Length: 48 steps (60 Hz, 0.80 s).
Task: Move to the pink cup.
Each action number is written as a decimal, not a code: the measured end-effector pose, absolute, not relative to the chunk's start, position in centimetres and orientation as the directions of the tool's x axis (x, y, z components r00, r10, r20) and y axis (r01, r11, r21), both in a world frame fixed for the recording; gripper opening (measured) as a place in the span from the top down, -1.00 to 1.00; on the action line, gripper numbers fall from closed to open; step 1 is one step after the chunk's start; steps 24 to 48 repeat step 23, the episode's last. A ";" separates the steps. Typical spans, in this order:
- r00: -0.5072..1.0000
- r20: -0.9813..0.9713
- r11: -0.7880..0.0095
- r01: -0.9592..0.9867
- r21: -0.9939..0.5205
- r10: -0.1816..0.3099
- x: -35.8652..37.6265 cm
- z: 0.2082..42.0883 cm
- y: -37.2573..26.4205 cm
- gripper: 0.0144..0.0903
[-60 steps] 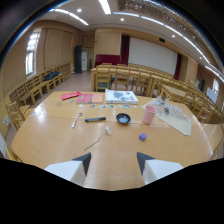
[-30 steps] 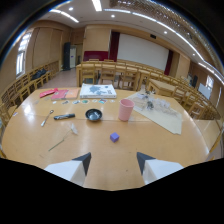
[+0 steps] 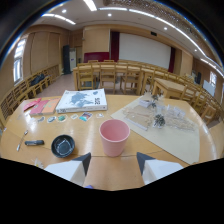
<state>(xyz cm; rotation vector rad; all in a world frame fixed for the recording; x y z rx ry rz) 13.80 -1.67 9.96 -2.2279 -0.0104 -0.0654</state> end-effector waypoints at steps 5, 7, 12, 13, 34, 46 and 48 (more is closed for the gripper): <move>0.999 0.043 -0.623 0.029 -0.782 -0.008 14.1 8.9 -0.2 -0.88; 0.999 0.043 -0.627 0.030 -0.778 -0.004 14.2 8.6 0.1 -0.89; 0.999 0.038 -0.637 0.030 -0.770 0.000 14.3 8.0 0.7 -0.89; 0.999 0.037 -0.639 0.029 -0.769 0.000 14.3 7.9 0.8 -0.89; 1.000 0.027 -0.649 0.023 -0.760 0.004 14.4 7.6 0.9 -0.90; 1.000 0.027 -0.649 0.023 -0.760 0.004 14.4 7.6 0.9 -0.90; 1.000 0.027 -0.649 0.023 -0.760 0.004 14.4 7.6 0.9 -0.90</move>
